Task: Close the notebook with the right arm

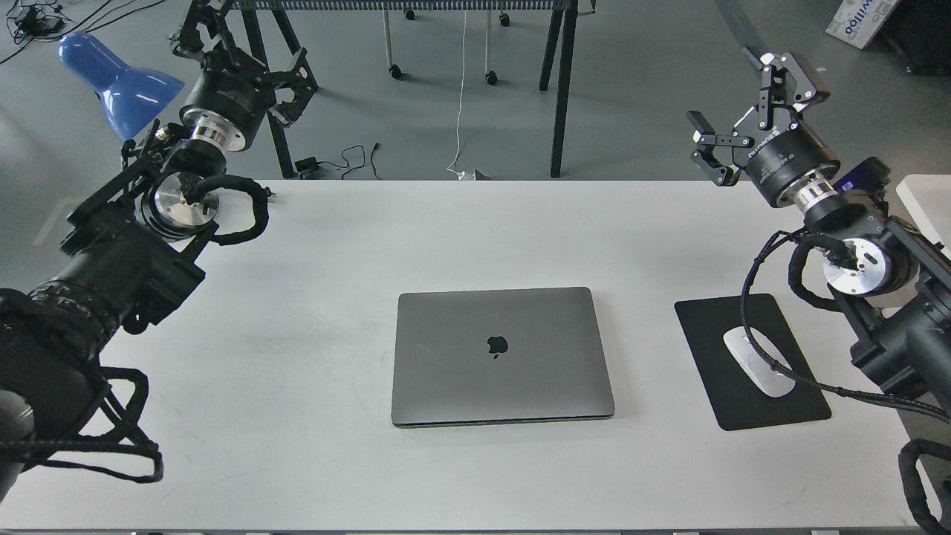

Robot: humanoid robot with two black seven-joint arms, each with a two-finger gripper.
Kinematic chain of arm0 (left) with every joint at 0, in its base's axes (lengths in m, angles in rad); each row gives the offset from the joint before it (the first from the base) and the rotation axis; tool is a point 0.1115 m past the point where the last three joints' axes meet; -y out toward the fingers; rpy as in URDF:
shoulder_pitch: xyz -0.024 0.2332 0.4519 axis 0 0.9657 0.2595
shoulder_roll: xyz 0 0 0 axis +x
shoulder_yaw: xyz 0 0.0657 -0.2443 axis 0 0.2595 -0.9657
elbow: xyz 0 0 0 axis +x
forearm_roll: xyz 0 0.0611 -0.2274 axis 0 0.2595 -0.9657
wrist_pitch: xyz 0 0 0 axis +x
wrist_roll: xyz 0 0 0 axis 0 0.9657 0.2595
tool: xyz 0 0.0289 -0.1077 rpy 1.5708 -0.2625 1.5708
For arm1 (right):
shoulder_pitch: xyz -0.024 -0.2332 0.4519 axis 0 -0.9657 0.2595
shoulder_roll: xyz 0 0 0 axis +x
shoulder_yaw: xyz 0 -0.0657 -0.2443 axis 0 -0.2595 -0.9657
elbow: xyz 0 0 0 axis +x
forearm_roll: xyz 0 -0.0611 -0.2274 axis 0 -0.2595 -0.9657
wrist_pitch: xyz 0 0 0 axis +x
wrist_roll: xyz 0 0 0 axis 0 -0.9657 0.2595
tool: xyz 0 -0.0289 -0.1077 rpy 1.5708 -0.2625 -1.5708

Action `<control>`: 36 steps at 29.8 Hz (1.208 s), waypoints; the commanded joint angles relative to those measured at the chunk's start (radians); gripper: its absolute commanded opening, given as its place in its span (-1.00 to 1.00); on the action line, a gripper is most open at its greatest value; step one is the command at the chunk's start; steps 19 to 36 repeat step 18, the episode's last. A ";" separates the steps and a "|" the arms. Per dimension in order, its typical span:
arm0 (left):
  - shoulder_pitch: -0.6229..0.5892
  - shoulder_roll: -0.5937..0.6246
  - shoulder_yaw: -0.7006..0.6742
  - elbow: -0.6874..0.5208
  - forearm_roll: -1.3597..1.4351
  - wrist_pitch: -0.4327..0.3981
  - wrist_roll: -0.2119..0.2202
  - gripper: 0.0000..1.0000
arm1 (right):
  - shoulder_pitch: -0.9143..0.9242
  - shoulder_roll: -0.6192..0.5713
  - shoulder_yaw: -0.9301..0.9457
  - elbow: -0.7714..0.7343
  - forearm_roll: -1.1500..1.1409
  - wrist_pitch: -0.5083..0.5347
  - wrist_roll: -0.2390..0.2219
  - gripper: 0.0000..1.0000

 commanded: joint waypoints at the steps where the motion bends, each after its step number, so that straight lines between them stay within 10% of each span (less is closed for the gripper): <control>1: 0.000 0.000 0.001 0.000 0.000 0.000 0.000 1.00 | 0.014 0.001 0.032 -0.021 0.129 -0.008 -0.029 1.00; 6: 0.000 0.001 0.001 0.000 0.002 0.000 0.002 1.00 | 0.069 -0.007 0.032 -0.087 0.376 -0.037 -0.125 1.00; 36: 0.000 0.001 0.004 0.000 0.002 0.000 0.005 1.00 | 0.078 -0.009 0.003 -0.104 0.381 -0.029 -0.119 1.00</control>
